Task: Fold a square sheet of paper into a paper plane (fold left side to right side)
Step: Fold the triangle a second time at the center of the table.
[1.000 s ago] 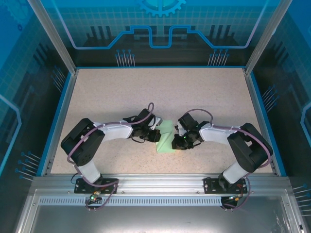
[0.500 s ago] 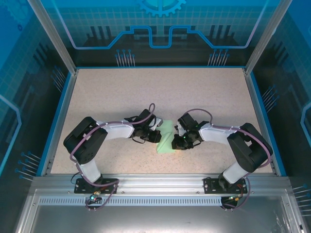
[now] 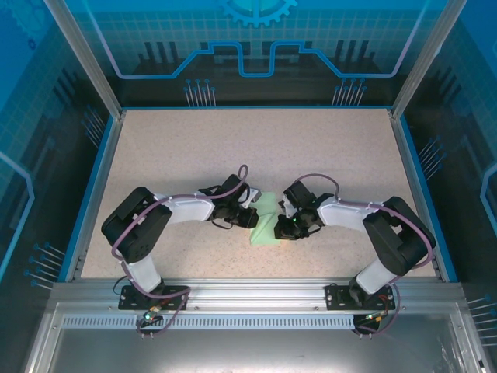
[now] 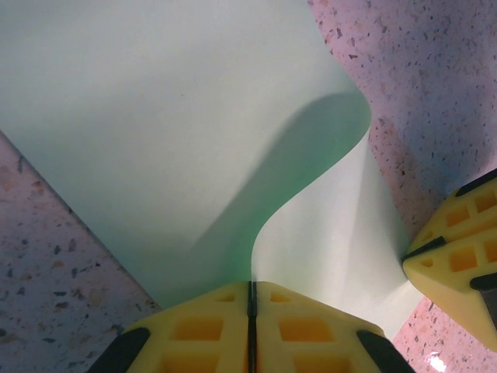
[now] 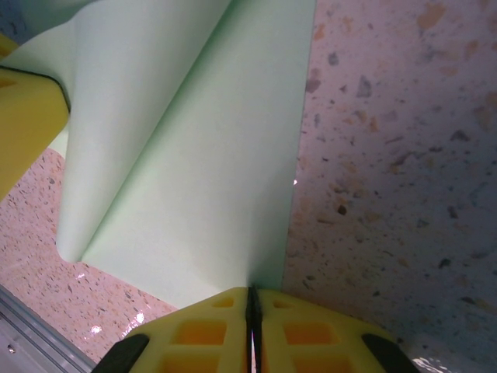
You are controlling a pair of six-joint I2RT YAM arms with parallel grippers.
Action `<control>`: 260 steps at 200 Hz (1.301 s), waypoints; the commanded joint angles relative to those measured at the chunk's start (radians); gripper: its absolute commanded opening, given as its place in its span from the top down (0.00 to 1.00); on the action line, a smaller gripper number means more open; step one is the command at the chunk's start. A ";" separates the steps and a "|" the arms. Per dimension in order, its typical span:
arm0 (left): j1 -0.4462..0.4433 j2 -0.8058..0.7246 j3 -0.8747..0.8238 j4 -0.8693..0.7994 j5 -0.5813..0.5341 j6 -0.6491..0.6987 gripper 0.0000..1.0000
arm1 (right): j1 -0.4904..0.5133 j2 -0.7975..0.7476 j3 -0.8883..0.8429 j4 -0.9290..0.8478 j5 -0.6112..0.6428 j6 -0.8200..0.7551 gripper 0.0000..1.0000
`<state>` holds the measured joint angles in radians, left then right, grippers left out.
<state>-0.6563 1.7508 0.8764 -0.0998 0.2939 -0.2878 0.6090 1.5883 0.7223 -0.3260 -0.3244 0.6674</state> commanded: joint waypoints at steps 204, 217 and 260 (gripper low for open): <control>0.007 0.063 0.010 -0.016 0.008 0.035 0.90 | -0.069 -0.020 0.036 0.238 -0.133 0.036 0.90; 0.006 0.063 0.012 -0.021 0.008 0.036 0.90 | -0.067 0.014 0.059 0.244 -0.134 0.040 0.90; 0.005 0.064 0.013 -0.022 0.005 0.035 0.90 | -0.049 0.109 0.118 0.255 -0.141 0.043 0.89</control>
<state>-0.6552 1.7741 0.8841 -0.0986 0.3046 -0.2802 0.5495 1.6520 0.8009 -0.0937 -0.4400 0.6998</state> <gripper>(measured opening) 0.097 0.106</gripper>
